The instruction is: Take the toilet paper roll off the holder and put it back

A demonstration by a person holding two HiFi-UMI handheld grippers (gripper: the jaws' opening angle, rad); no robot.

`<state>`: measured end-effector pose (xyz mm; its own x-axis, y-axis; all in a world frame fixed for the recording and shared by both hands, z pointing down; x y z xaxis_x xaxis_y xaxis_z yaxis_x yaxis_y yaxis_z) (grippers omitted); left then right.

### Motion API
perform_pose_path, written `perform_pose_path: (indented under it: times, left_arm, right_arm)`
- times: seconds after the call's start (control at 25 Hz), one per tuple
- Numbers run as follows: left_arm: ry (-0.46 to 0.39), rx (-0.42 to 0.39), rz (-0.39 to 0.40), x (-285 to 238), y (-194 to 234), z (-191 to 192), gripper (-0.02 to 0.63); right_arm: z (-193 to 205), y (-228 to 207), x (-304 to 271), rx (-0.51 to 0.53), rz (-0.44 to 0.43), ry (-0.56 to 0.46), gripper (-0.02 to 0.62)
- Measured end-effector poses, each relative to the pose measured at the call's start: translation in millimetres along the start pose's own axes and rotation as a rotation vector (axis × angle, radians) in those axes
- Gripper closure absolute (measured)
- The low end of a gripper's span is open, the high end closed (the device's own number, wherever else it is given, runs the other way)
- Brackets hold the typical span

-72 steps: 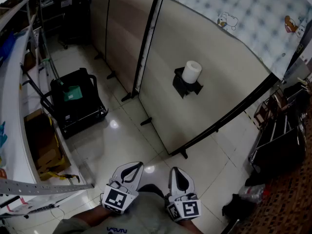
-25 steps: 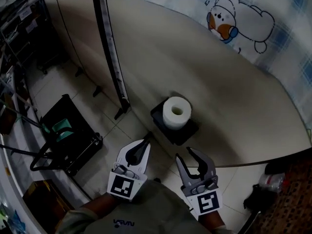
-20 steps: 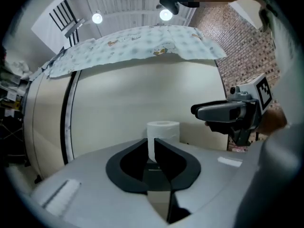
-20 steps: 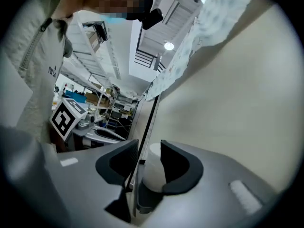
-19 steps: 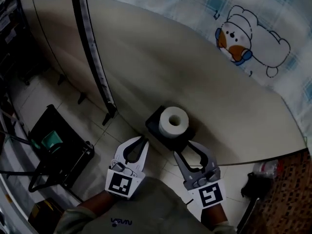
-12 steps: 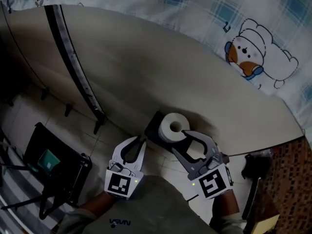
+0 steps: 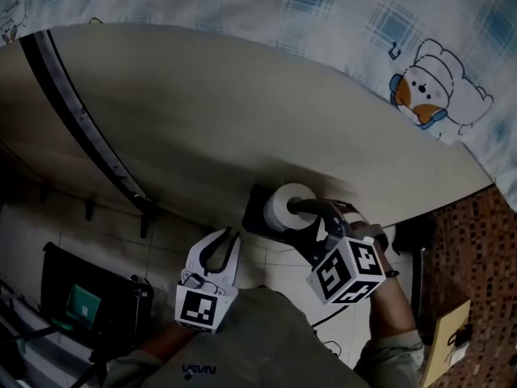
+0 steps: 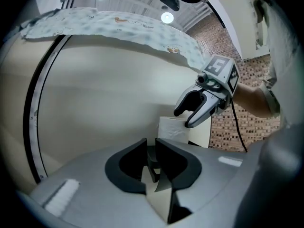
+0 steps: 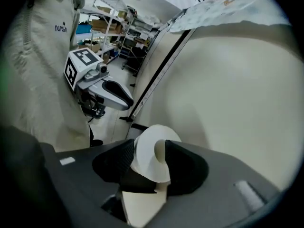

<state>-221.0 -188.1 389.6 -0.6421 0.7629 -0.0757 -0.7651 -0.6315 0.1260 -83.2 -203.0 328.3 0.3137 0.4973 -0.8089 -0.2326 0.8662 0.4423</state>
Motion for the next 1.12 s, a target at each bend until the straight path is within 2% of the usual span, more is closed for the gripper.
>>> perform_pose_path:
  times: [0.4, 0.52, 0.64, 0.76, 0.88, 1.12]
  left_arm:
    - [0.020, 0.038, 0.077, 11.1, 13.4, 13.1, 0.581]
    - [0.026, 0.041, 0.091, 12.9, 14.5, 15.1, 0.581]
    - [0.021, 0.044, 0.091, 15.0, 15.1, 15.3, 0.581]
    - [0.025, 0.031, 0.080, 16.5, 14.7, 16.2, 0.581]
    - [0.029, 0.021, 0.072, 15.8, 10.6, 15.8, 0.581]
    - [0.038, -0.002, 0.098, 5.0, -19.3, 17.2, 0.598]
  right_arm:
    - [3.5, 3.4, -25.2, -0.023, -0.092, 0.253, 0.390]
    - [4.5, 5.7, -34.7, 0.005, -0.130, 0.314, 0.391]
    - [3.8, 7.2, -40.1, 0.039, -0.134, 0.340, 0.399]
    - [2.7, 7.1, -37.0, 0.011, -0.103, 0.284, 0.407]
    - [6.5, 7.7, -26.7, -0.063, -0.053, 0.194, 0.411]
    - [35.2, 10.1, 16.6, -0.331, 0.073, -0.079, 0.413]
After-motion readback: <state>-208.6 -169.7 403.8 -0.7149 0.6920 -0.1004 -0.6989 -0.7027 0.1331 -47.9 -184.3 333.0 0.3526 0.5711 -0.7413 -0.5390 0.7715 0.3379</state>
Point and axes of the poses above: the fingertips, and each gripper's own axes: x backward along the fingers, y to its left, z out of its underside, the point moved 5 cm from there along x, backward along the fingers, and after that the axes turned 2 degrees about -z, right-handed, at the moved point
